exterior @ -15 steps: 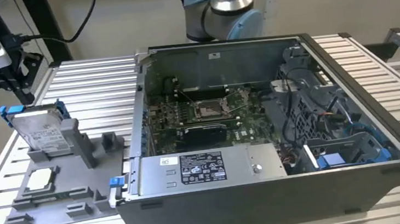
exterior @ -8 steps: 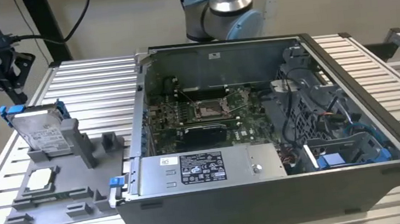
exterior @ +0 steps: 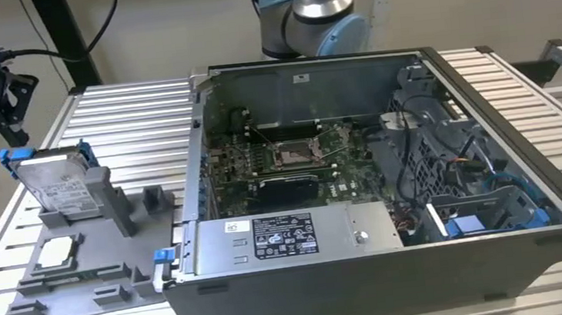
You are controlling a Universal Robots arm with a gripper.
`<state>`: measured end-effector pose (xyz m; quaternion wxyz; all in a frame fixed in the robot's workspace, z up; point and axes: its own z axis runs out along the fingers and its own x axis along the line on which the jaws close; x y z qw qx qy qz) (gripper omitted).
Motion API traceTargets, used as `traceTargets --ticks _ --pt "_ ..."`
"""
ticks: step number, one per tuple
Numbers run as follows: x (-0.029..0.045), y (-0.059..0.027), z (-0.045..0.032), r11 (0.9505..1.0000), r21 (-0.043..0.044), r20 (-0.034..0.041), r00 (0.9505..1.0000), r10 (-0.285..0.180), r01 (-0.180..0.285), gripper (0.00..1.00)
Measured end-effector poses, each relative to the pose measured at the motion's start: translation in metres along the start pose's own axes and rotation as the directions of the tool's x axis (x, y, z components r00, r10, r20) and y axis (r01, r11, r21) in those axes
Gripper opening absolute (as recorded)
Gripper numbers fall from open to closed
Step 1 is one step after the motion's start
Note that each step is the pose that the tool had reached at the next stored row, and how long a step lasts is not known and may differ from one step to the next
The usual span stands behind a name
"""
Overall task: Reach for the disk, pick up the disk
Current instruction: 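Reach for the disk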
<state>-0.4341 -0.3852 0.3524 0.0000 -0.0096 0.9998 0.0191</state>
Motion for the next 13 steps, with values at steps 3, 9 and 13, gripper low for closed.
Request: traceTargets --ticks 3,9,13 --pt "0.0019 0.0004 0.0000 1.0000 -0.0001 0.0000 1.0000 0.000 0.000 0.00" --pt "0.0024 0.0004 0.0000 1.0000 0.0000 0.0000 1.0000 0.000 0.000 0.00" --pt "0.0025 0.0004 0.0000 1.0000 0.0000 -0.0002 1.0000 -0.005 0.005 0.00"
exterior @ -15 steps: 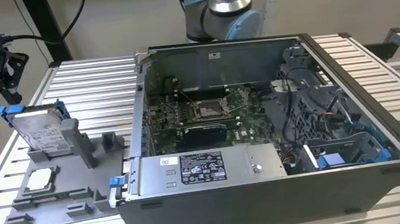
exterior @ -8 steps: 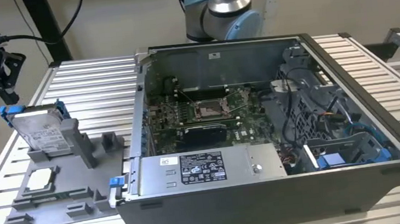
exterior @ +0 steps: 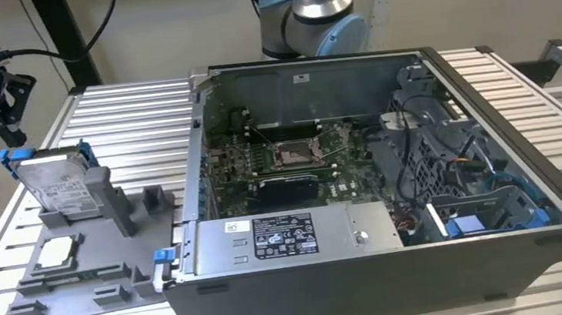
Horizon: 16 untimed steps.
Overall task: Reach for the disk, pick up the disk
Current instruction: 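Reach for the disk, then pick up the disk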
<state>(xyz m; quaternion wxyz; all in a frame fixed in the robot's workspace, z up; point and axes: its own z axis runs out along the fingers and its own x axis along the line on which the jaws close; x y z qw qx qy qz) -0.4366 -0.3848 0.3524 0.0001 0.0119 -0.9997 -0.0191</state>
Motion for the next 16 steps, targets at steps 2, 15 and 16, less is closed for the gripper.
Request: traceTargets --ticks 2,15,16 --pt "0.0000 0.0000 0.0000 0.9999 0.0000 -0.0004 0.9999 -0.011 0.011 0.00" --pt "0.0004 0.0002 0.0001 0.9912 0.0006 -0.0051 0.9912 -0.132 0.132 0.00" --pt "0.0005 0.0002 0.0001 0.9902 0.0016 -0.0056 0.9902 -0.140 0.140 0.00"
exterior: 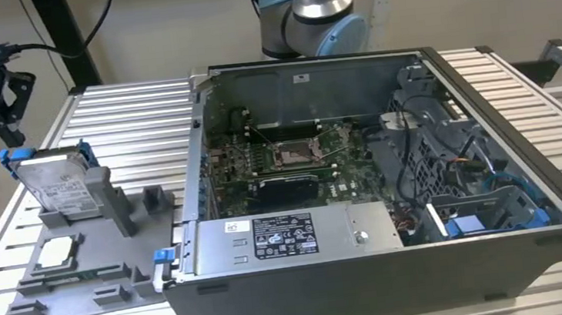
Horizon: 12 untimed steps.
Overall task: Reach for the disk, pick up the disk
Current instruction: 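Pick up the disk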
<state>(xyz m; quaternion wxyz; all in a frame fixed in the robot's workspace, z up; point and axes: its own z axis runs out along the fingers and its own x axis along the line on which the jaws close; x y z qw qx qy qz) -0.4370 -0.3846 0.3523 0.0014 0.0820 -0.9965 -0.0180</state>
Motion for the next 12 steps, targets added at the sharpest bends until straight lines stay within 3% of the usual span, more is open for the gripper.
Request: traceTargets --ticks 12 --pt "0.0002 0.0001 0.0000 0.9991 0.0113 -0.0036 0.9991 -0.042 0.042 0.00"
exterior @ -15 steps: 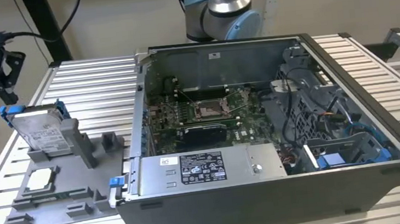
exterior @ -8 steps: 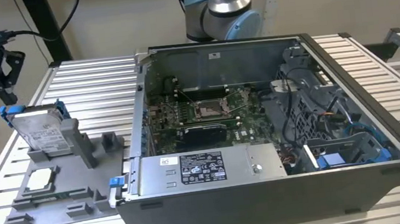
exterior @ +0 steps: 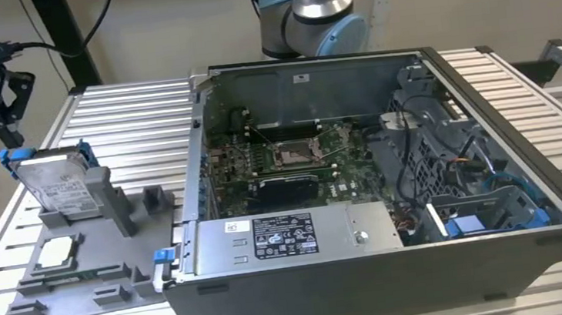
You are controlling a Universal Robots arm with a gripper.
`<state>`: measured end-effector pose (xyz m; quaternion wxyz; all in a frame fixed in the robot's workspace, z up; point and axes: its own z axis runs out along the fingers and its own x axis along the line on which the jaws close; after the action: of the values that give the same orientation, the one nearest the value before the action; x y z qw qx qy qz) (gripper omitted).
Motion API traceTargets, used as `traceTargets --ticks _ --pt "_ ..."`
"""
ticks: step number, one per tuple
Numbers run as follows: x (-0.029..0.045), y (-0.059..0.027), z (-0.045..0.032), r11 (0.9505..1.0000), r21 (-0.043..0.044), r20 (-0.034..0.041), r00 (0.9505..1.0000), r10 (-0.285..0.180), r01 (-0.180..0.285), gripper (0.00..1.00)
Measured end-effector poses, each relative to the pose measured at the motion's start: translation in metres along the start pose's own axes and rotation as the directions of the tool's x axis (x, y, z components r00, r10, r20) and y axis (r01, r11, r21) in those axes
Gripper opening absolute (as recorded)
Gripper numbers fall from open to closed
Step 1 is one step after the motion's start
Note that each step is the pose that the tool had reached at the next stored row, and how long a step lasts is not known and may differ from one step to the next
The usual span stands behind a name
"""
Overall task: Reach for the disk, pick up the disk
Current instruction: 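Pick up the disk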
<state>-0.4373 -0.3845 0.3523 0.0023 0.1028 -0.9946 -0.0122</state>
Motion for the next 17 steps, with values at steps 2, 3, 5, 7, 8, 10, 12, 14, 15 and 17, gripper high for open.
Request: traceTargets --ticks 2,3,5,7,8,10,12,14,15,17 --pt "0.0000 0.0000 0.0000 1.0000 0.0006 -0.0003 1.0000 -0.006 0.006 0.00" --pt "0.0000 0.0000 0.0000 0.9999 0.0009 -0.0005 0.9999 -0.011 0.011 0.00" --pt "0.0001 0.0001 0.0000 0.9998 0.0018 -0.0008 0.9998 -0.019 0.019 0.00" --pt "0.0001 0.0001 0.0000 0.9996 0.0023 -0.0012 0.9997 -0.026 0.026 0.00" --pt "0.0001 0.0002 0.0000 0.9996 0.0024 -0.0012 0.9996 -0.029 0.029 0.00" --pt "0.0003 0.0007 0.0000 0.9995 0.0024 -0.0013 0.9995 -0.033 0.033 0.00" --pt "0.0003 0.0006 0.0000 0.9989 0.0025 -0.0017 0.9989 -0.046 0.046 0.00" --pt "0.0004 0.0006 0.0000 0.9982 0.0025 -0.0020 0.9982 -0.060 0.060 0.00" --pt "0.0004 0.0006 0.0000 0.9982 0.0025 -0.0021 0.9982 -0.061 0.061 0.00" --pt "0.0004 0.0006 0.0000 0.9981 0.0024 -0.0020 0.9981 -0.061 0.061 0.00"
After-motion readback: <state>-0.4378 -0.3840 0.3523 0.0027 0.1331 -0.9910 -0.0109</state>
